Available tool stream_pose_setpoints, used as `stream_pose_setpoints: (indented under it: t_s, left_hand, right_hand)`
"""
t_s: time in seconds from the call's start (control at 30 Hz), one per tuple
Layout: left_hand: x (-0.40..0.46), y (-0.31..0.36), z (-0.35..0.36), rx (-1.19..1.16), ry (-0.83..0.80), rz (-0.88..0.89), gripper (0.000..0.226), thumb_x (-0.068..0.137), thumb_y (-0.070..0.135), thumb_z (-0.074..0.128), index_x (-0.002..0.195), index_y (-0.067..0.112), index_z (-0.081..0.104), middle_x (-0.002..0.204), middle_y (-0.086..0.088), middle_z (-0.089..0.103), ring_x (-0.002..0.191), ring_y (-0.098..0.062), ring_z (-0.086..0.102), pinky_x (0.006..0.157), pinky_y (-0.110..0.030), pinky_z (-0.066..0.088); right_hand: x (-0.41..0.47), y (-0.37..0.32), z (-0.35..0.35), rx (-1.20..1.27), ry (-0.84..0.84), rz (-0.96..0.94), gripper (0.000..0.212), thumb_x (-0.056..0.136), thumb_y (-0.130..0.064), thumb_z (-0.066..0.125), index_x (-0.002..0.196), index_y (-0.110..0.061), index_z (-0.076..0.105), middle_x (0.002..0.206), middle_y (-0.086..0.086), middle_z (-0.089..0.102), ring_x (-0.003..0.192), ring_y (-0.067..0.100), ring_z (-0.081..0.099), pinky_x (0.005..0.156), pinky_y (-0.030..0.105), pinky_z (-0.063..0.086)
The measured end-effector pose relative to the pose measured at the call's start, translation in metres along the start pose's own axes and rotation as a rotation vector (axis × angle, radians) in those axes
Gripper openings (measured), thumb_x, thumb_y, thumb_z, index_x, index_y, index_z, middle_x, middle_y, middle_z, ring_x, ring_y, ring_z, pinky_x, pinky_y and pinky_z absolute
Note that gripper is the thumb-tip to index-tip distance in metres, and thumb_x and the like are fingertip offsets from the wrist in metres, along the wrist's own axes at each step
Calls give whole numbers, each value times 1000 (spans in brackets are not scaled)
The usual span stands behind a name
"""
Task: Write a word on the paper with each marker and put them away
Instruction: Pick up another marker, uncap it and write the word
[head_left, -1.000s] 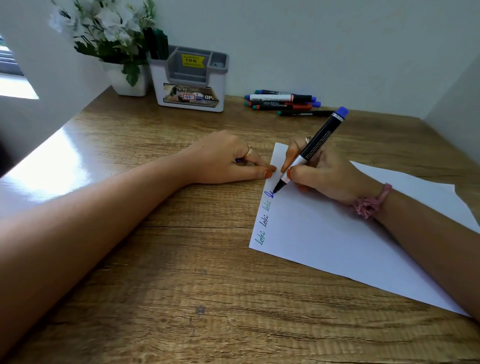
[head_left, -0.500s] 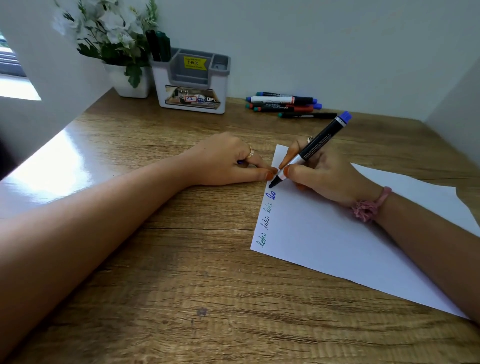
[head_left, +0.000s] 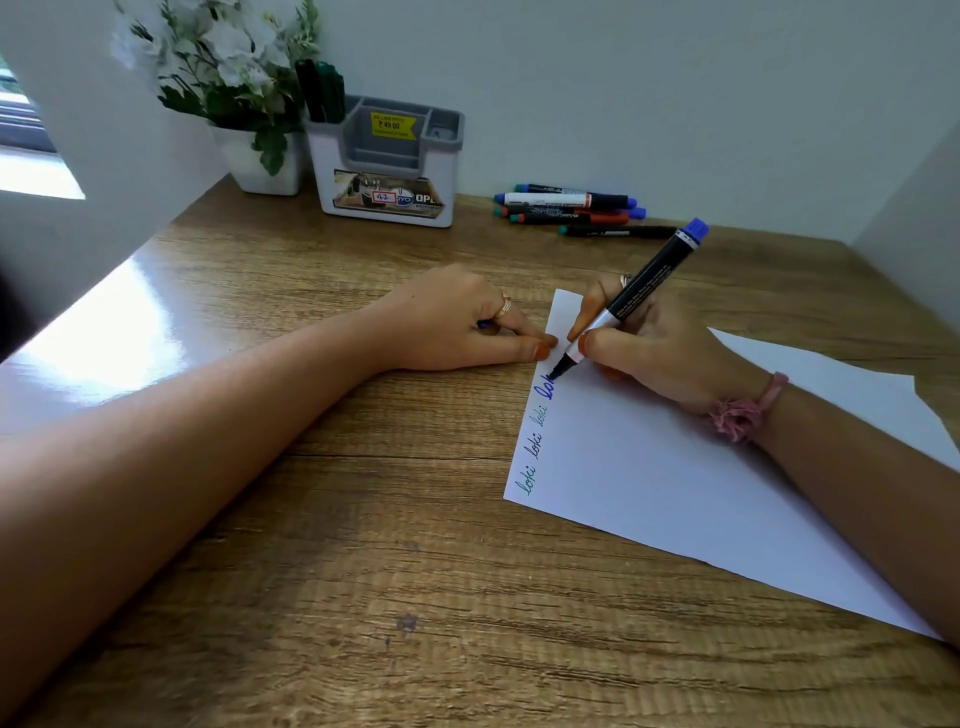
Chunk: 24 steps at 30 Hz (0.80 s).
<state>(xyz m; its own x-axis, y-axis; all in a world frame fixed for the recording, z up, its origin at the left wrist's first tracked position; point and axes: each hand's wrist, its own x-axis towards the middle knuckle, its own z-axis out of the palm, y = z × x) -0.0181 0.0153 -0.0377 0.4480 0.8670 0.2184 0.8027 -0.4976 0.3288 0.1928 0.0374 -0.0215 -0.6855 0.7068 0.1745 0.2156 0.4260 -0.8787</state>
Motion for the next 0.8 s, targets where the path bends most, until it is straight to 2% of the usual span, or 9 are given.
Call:
stream_pose_setpoints:
  t_s: [0.13,0.23,0.33,0.37,0.47,0.57,0.73,0.8]
  left_hand:
    - [1,-1,1,28,-2,-3,62,73,74,28,114,43,62,90,0,73,62,-10,59,52,-29,41]
    - [0,-1,0,17,-6,-5,62,73,75,29,114,43,62,91,1,73,65,-10,60,54,-30,44]
    - [1,0,-1,38,-9,-8,56,75,73,35,114,43,62,93,2,73,65,-7,57,49,-22,37]
    - [0,1,-1,36,-8,-8,57,75,73,35,114,43,62,93,1,73,65,-8,58,51,-22,38]
    - [-1,3,-2,19,-6,-12,60,73,74,33,113,41,63,93,1,73,72,-13,63,60,-35,49]
    - [-2,5,-3,17,1,-17,46,80,67,47,112,39,65,92,7,73,68,-11,61,55,-29,42]
    - [-3,7,-4,23,-14,-25,36,85,57,50,113,39,64,87,6,73,66,-9,58,53,-22,36]
    - [-4,8,-5,18,-13,-24,37,86,54,53,116,36,63,79,12,66,67,-2,55,52,-17,34]
  right_hand:
    - [1,2,1,13,39,6,8,68,-7,57,74,-4,52,50,-11,51,44,1,44,44,14,37]
    - [1,3,1,3,44,16,13,68,-8,57,77,1,53,51,-10,51,45,2,44,44,14,37]
    - [1,3,0,-8,48,15,14,68,-8,57,77,2,53,50,-10,51,45,2,44,44,14,37]
    - [2,3,0,-4,58,12,12,68,-8,57,76,0,53,51,-10,52,45,2,44,44,15,37]
    - [3,3,2,10,72,7,5,68,-9,57,68,-12,53,50,-10,53,44,1,44,44,15,37]
    - [2,2,3,10,65,4,8,67,-9,58,67,-17,54,55,-6,55,44,1,45,44,14,38]
    - [2,1,3,-1,38,-6,7,68,-8,58,68,-14,54,48,-13,52,44,1,45,44,13,37]
    - [2,1,2,1,52,7,9,69,-7,60,67,-13,54,47,-12,52,44,1,44,43,14,36]
